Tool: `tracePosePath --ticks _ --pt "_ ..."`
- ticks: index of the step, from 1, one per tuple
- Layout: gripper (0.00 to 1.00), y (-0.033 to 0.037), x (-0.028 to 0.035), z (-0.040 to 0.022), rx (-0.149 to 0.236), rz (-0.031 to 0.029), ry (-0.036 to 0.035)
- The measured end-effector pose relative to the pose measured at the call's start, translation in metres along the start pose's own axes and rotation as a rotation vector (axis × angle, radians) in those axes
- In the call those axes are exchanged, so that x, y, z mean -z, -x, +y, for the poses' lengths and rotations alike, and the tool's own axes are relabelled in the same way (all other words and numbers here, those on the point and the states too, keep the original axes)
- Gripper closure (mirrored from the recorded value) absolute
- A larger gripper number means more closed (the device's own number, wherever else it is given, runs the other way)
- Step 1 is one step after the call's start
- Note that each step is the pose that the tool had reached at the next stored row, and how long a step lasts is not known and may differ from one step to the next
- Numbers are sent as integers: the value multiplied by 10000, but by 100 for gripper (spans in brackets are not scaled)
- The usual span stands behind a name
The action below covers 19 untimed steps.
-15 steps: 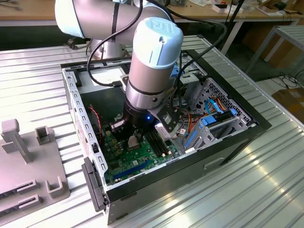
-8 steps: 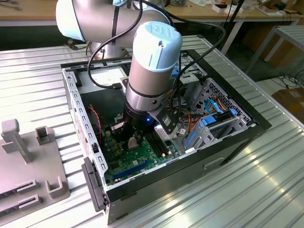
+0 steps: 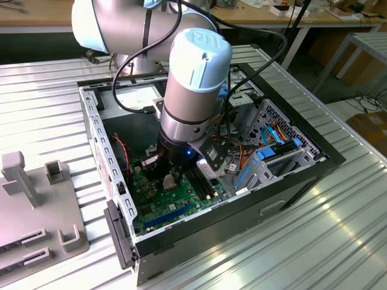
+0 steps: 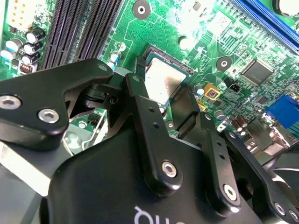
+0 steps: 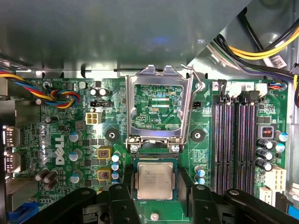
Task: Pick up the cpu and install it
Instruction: 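Place the cpu into insertion slot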
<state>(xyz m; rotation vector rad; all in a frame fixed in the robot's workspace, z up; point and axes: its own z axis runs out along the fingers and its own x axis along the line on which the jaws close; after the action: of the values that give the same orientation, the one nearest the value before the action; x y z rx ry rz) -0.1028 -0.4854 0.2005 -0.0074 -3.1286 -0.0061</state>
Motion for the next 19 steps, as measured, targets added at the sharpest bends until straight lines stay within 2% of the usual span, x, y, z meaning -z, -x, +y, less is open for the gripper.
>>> tracePosePath --ticks 6,17,19 --pt "53 0 -24 0 -3 13 3" --pt "53 0 -30 1 -3 12 13" --pt "46 2 -35 2 -5 4 22"
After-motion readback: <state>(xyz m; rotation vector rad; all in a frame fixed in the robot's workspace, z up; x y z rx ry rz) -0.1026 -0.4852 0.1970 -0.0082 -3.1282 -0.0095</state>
